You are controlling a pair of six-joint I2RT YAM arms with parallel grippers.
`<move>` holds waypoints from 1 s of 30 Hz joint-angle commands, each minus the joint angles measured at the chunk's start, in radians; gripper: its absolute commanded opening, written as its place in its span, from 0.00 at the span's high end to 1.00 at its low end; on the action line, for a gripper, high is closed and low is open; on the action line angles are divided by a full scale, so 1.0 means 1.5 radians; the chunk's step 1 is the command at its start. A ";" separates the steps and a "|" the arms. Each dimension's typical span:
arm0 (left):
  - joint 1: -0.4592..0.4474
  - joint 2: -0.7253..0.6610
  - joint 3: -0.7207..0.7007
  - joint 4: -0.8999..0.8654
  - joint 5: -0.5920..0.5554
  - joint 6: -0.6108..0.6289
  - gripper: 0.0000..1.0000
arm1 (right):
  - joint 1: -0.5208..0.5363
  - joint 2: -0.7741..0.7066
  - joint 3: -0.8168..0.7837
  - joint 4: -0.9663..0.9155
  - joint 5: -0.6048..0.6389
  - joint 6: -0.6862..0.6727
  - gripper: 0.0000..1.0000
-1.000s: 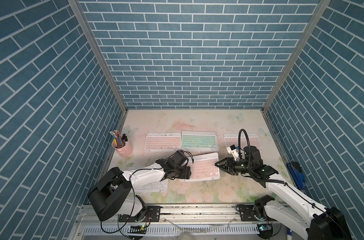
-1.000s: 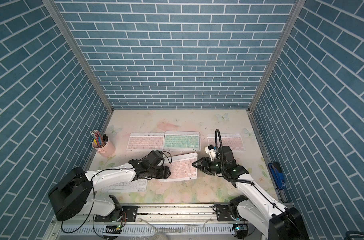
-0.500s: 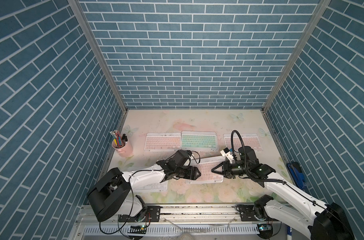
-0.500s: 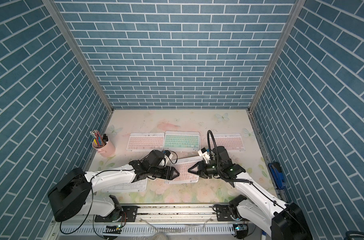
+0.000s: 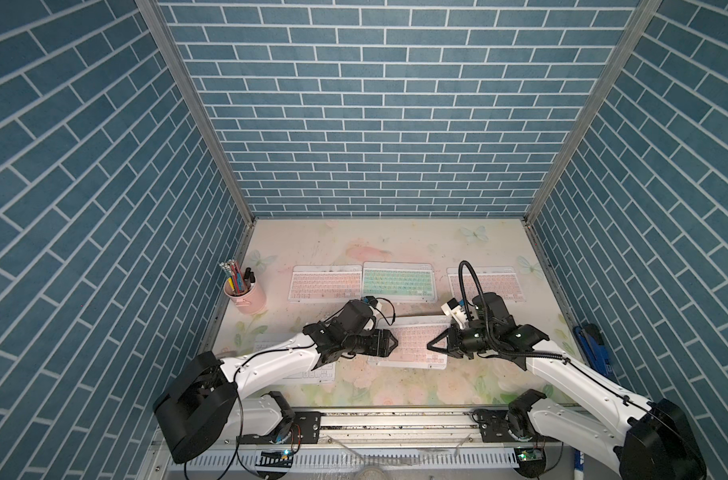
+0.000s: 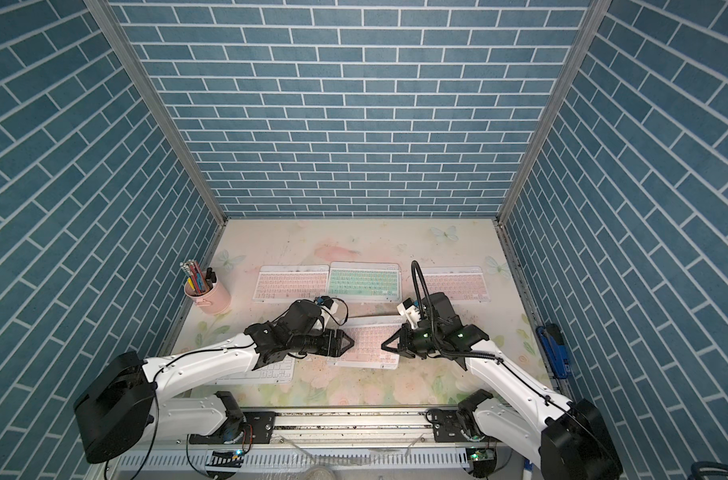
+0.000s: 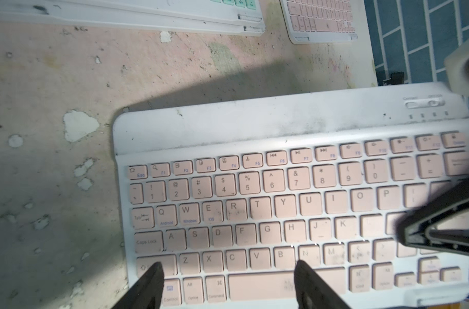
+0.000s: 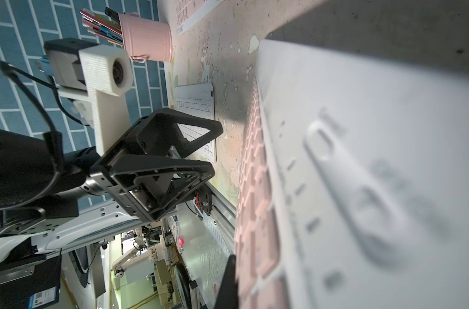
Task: Stack the numeric keypads
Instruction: Pick up the numeric keypad from the center of the board.
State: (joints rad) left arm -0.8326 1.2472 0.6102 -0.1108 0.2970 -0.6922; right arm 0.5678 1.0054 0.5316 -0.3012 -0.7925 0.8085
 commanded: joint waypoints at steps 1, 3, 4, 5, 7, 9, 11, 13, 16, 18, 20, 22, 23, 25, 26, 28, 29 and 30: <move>0.020 -0.021 0.033 -0.064 -0.023 0.006 0.22 | 0.000 0.015 0.030 -0.044 0.026 -0.055 1.00; 0.039 -0.029 0.044 -0.089 -0.021 0.010 0.22 | -0.001 0.021 0.038 -0.045 0.028 -0.072 1.00; 0.050 -0.034 0.049 -0.098 -0.015 0.015 0.22 | -0.002 0.023 0.044 -0.042 0.026 -0.078 1.00; 0.059 -0.038 0.054 -0.106 -0.013 0.019 0.22 | -0.004 0.025 0.051 -0.038 0.025 -0.083 1.00; 0.074 -0.045 0.056 -0.125 -0.010 0.031 0.22 | -0.014 0.029 0.068 -0.027 0.015 -0.093 1.00; 0.088 -0.048 0.079 -0.143 -0.004 0.041 0.22 | -0.029 0.038 0.088 -0.021 -0.005 -0.106 1.00; 0.099 -0.054 0.090 -0.159 -0.002 0.049 0.22 | -0.050 0.052 0.109 -0.010 -0.033 -0.113 1.00; 0.111 -0.058 0.099 -0.172 0.000 0.054 0.22 | -0.067 0.071 0.135 -0.009 -0.062 -0.136 1.00; 0.130 -0.061 0.111 -0.186 0.007 0.059 0.22 | -0.088 0.114 0.181 -0.017 -0.086 -0.180 1.00; 0.142 -0.061 0.117 -0.191 0.014 0.061 0.22 | -0.103 0.150 0.210 -0.020 -0.109 -0.205 1.00; 0.150 -0.061 0.122 -0.196 0.017 0.063 0.22 | -0.119 0.186 0.236 -0.012 -0.141 -0.221 1.00; 0.152 -0.061 0.126 -0.197 0.016 0.065 0.22 | -0.137 0.213 0.259 -0.009 -0.159 -0.235 1.00; 0.153 -0.060 0.126 -0.199 0.018 0.067 0.22 | -0.147 0.224 0.267 0.000 -0.168 -0.240 1.00; 0.155 -0.057 0.129 -0.199 0.018 0.070 0.22 | -0.169 0.246 0.278 0.024 -0.194 -0.241 1.00; 0.157 -0.055 0.129 -0.199 0.019 0.070 0.22 | -0.178 0.259 0.289 0.025 -0.202 -0.242 1.00; 0.159 -0.052 0.129 -0.197 0.022 0.070 0.22 | -0.190 0.285 0.311 0.012 -0.226 -0.264 1.00; 0.161 -0.051 0.128 -0.196 0.023 0.070 0.22 | -0.194 0.297 0.326 -0.004 -0.225 -0.280 1.00; 0.162 -0.050 0.128 -0.194 0.024 0.070 0.22 | -0.195 0.309 0.339 -0.017 -0.224 -0.294 1.00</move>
State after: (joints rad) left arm -0.5999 1.1671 0.7815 -0.3878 0.3199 -0.6067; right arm 0.2852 1.4433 0.9737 -0.3275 -1.0340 0.4858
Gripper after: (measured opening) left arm 0.783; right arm 0.074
